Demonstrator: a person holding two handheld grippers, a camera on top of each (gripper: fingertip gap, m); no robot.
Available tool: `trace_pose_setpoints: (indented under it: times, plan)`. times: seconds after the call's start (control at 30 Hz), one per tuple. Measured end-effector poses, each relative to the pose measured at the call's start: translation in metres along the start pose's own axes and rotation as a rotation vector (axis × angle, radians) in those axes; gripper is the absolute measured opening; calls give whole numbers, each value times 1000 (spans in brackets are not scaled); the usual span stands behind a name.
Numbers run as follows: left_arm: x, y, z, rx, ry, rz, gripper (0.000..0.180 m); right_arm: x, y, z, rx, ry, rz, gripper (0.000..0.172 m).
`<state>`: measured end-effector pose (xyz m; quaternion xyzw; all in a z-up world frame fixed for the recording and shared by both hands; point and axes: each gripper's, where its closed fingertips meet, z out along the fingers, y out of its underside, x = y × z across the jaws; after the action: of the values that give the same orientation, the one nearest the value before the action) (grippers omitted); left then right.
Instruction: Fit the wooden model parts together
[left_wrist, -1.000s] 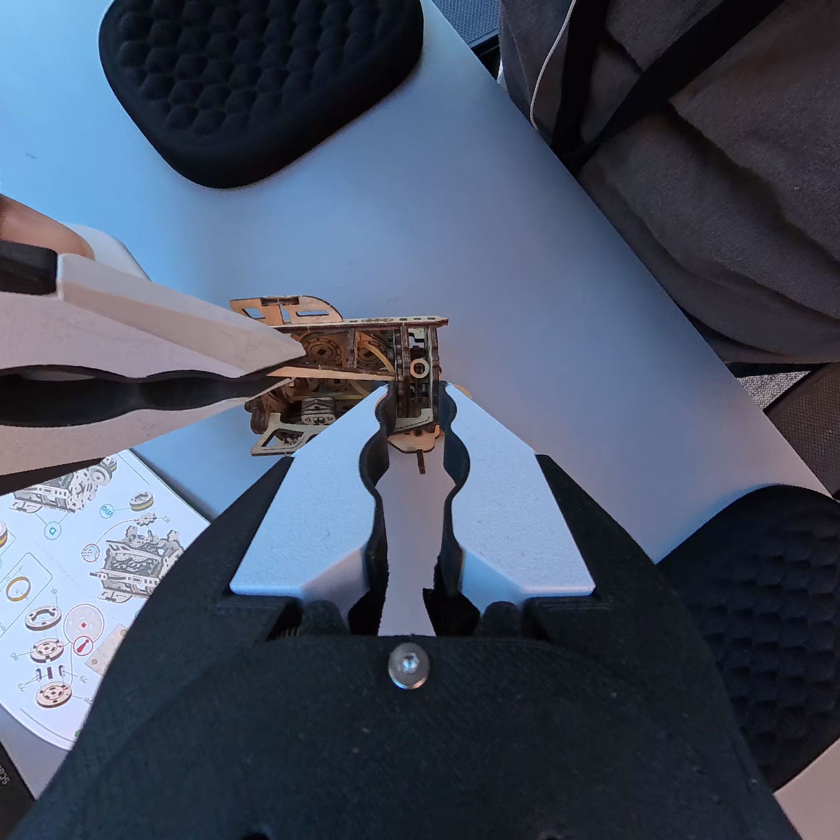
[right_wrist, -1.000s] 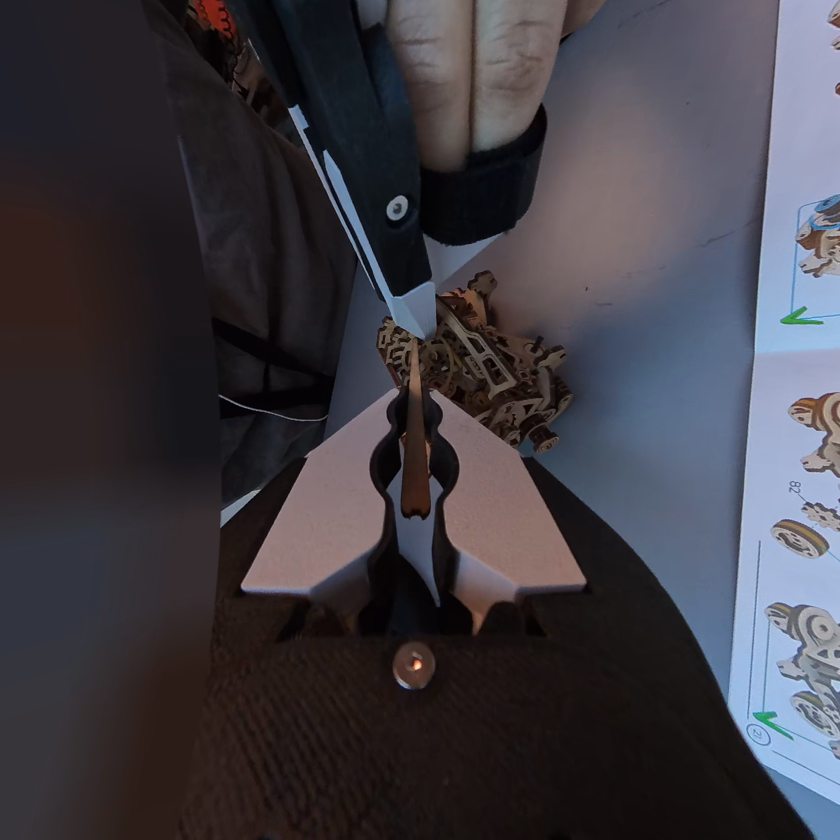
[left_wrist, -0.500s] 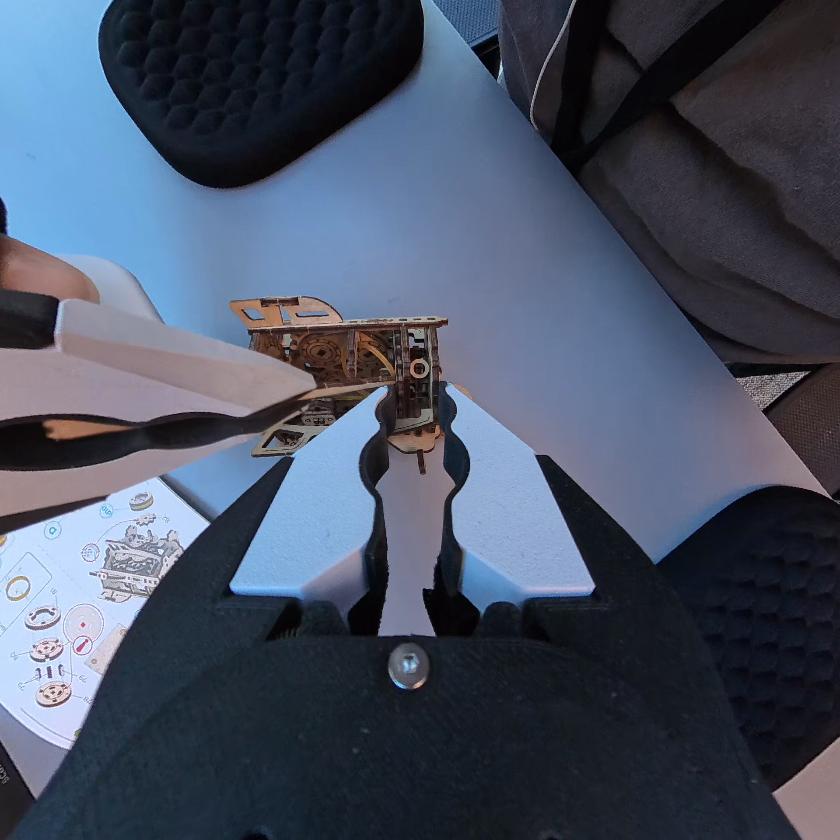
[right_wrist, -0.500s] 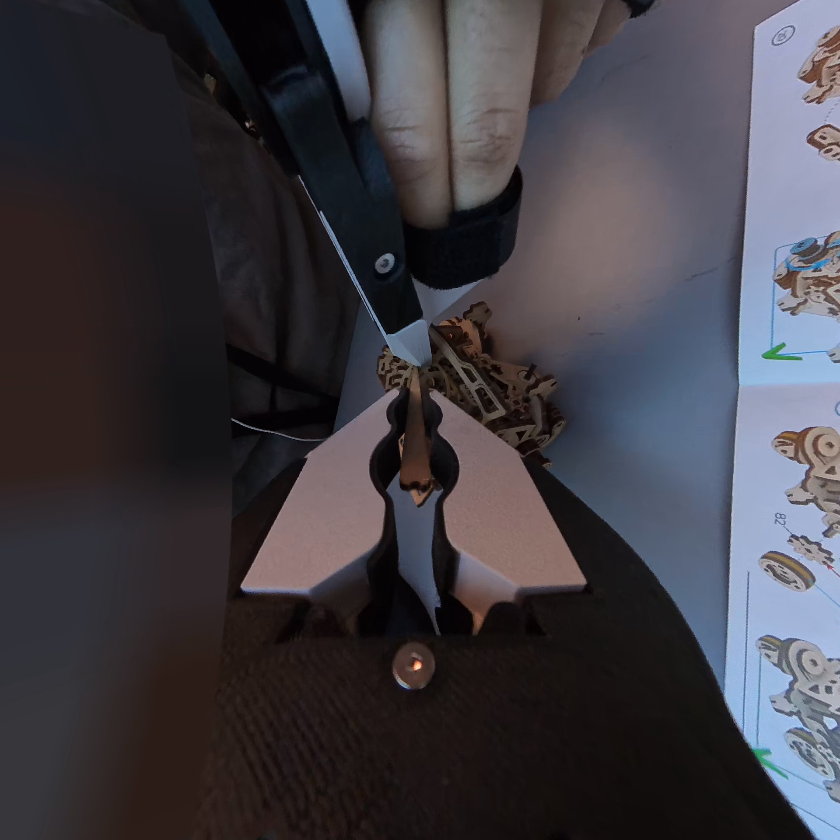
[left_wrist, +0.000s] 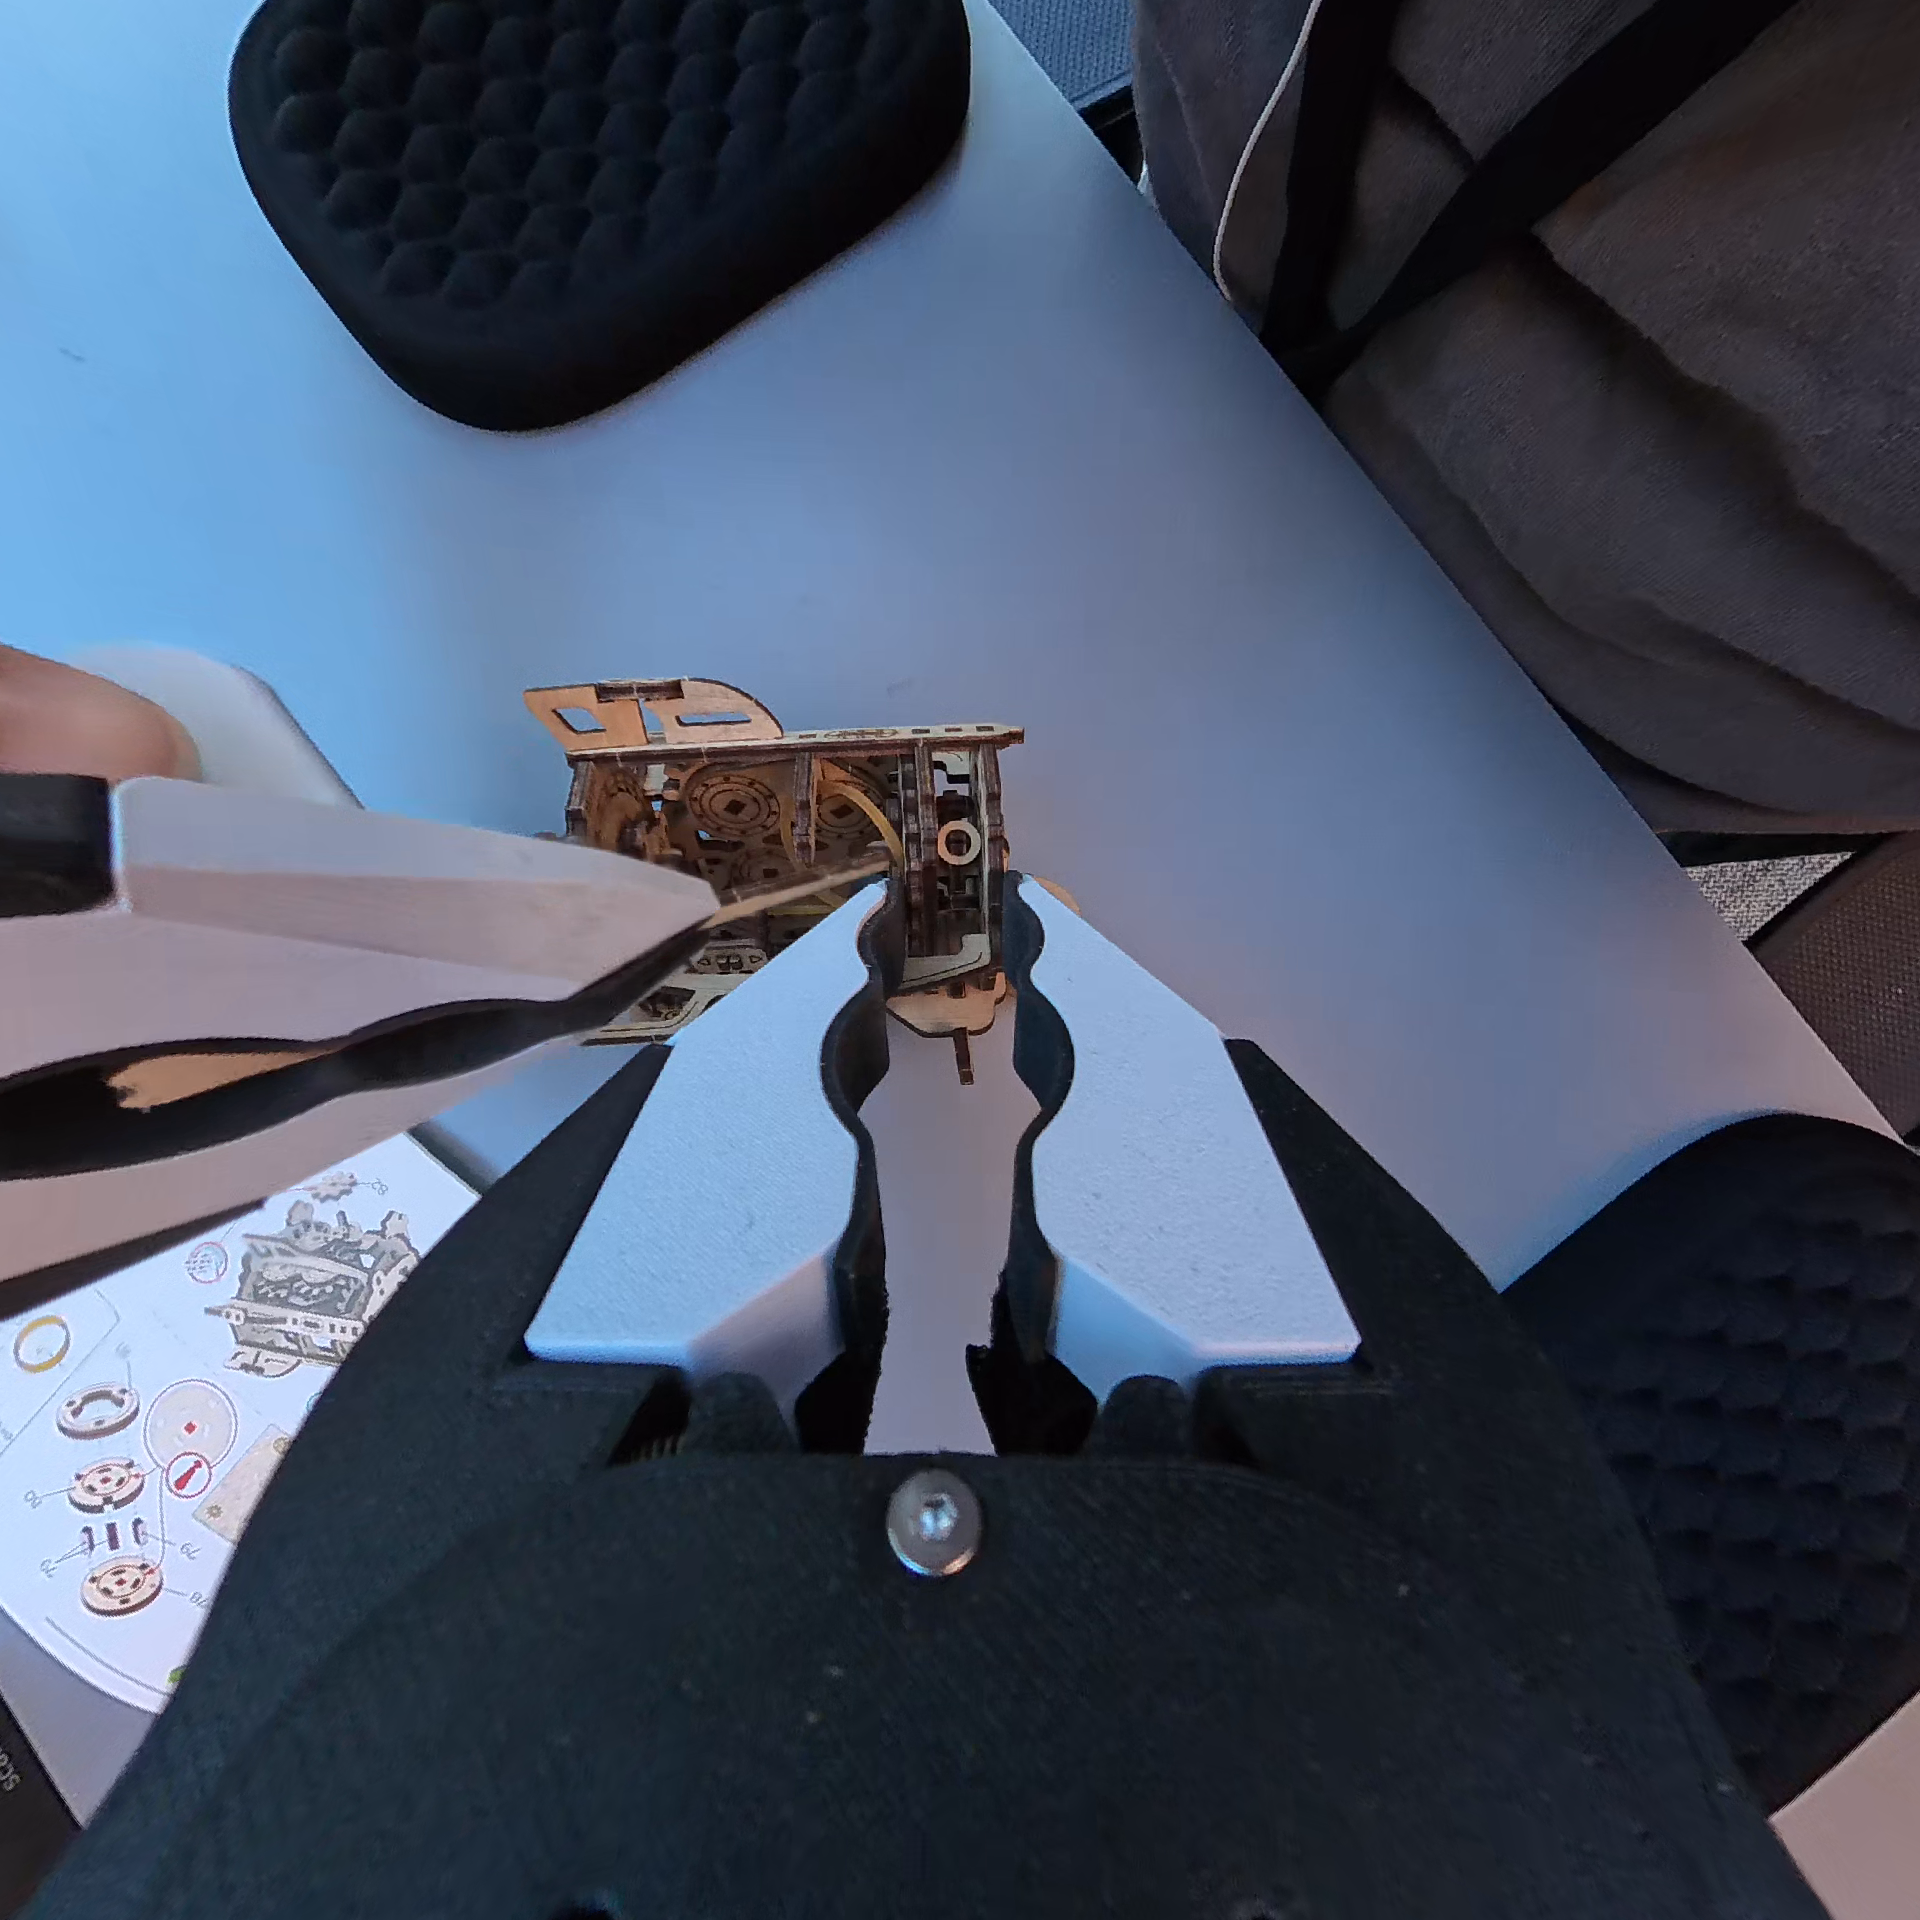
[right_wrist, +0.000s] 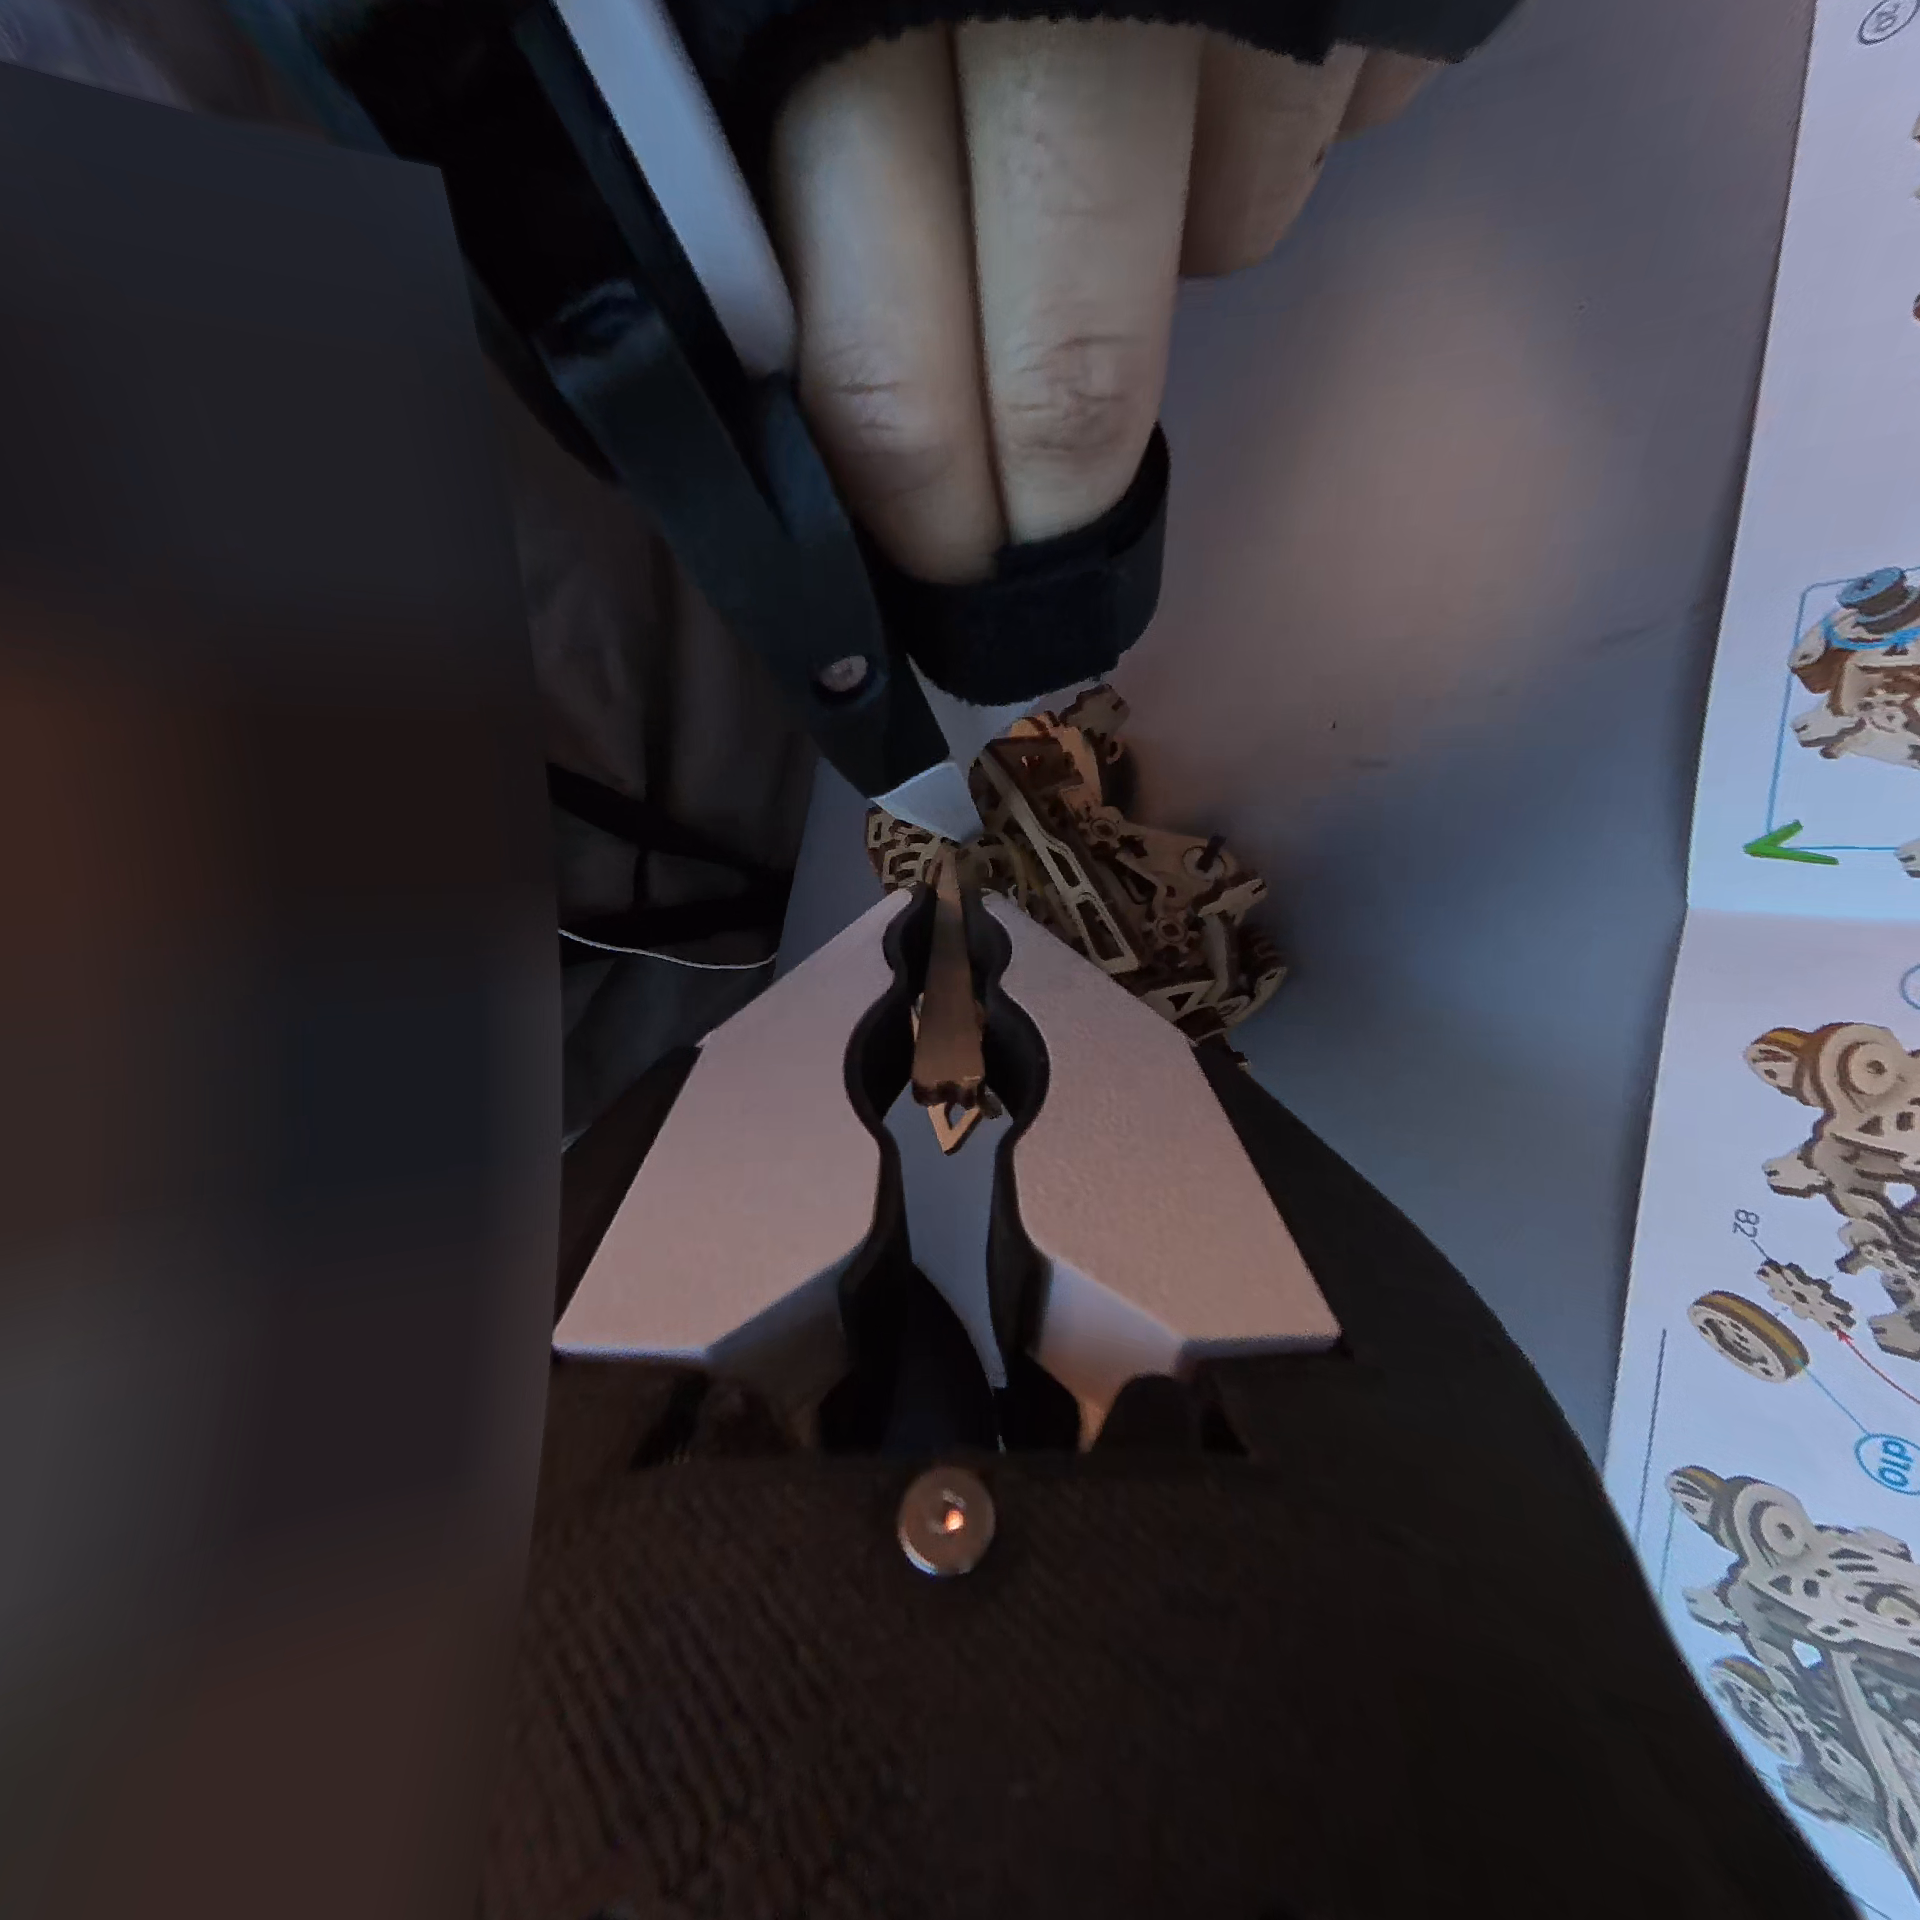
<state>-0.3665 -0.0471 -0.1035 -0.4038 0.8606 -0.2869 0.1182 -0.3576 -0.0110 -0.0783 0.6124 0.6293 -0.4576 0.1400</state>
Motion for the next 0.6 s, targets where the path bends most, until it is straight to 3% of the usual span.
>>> trace_pose_setpoints:
  times: [0.6]
  plan:
    - [1, 0, 0, 5, -4, 6, 16, -2, -1, 4, -34, 24, -21, 3]
